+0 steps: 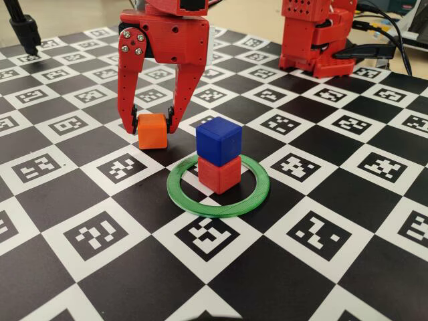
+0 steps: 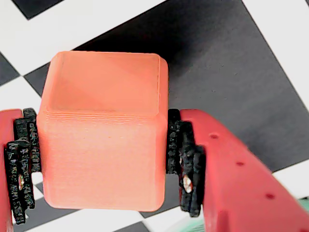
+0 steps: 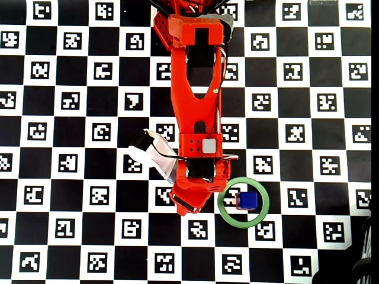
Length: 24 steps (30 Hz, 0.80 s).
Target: Grab the red cube then put it in the green circle then put the blue cube on top and finally the orange cube on top
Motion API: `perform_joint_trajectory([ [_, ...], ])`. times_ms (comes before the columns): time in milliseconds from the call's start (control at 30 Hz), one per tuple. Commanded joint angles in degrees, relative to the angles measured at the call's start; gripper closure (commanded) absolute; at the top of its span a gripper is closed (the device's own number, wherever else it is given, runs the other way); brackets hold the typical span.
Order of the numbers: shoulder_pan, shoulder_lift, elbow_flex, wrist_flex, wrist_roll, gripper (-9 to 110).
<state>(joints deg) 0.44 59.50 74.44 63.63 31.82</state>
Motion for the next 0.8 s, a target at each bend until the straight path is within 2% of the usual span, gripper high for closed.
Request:
perform_joint_trajectory([
  [0, -0.2, 6.2, -0.4, 0.5, -1.1, 91],
  [767, 0.7, 17.8, -18.9, 21.1, -13.4, 92],
])
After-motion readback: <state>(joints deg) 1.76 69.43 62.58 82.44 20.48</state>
